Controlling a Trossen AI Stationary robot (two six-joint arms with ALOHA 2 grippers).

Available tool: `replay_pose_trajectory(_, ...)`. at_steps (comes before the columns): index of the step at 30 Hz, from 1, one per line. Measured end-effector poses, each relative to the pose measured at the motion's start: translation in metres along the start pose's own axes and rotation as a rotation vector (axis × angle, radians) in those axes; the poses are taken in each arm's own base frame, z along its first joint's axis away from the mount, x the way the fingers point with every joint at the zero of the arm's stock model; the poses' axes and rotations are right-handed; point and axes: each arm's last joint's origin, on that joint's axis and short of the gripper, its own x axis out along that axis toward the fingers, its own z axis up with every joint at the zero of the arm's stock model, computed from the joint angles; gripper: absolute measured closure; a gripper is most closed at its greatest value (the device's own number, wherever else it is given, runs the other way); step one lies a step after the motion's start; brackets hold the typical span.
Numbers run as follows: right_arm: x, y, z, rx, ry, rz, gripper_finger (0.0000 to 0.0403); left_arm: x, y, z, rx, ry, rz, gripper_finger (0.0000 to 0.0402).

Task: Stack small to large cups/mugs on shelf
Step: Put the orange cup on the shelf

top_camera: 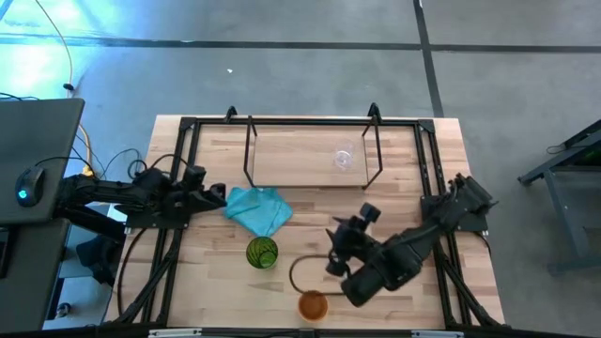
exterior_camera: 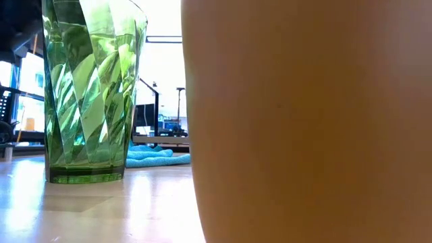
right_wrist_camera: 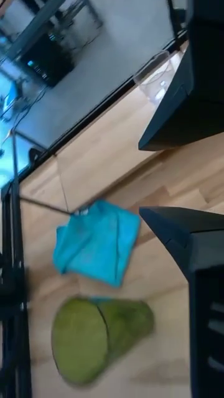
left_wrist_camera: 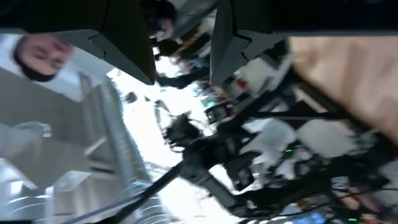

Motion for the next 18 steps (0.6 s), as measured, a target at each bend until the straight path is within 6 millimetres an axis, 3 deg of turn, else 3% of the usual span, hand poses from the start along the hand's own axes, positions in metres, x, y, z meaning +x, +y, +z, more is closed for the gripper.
replay_pose_trajectory(4,-0.013,0.003,0.001,-0.025,-0.015,0.078,0.0254,-0.001,-0.011,0.006,0.055,-0.054,-0.107,0.0259)
replay_pose_trajectory(9,-0.030,0.004,0.015,0.044,-0.053,0.257,0.0254,-0.003,-0.019,0.011,0.325,-0.159,-0.156,0.0259)
replay_pose_trajectory(13,-0.037,0.002,0.028,0.111,-0.091,0.368,0.0254,-0.003,-0.021,0.013,0.330,-0.196,-0.166,0.0259)
replay_pose_trajectory(18,-0.032,-0.009,0.045,0.214,-0.072,0.485,0.0254,-0.002,-0.019,0.008,0.221,-0.058,-0.210,0.0259)
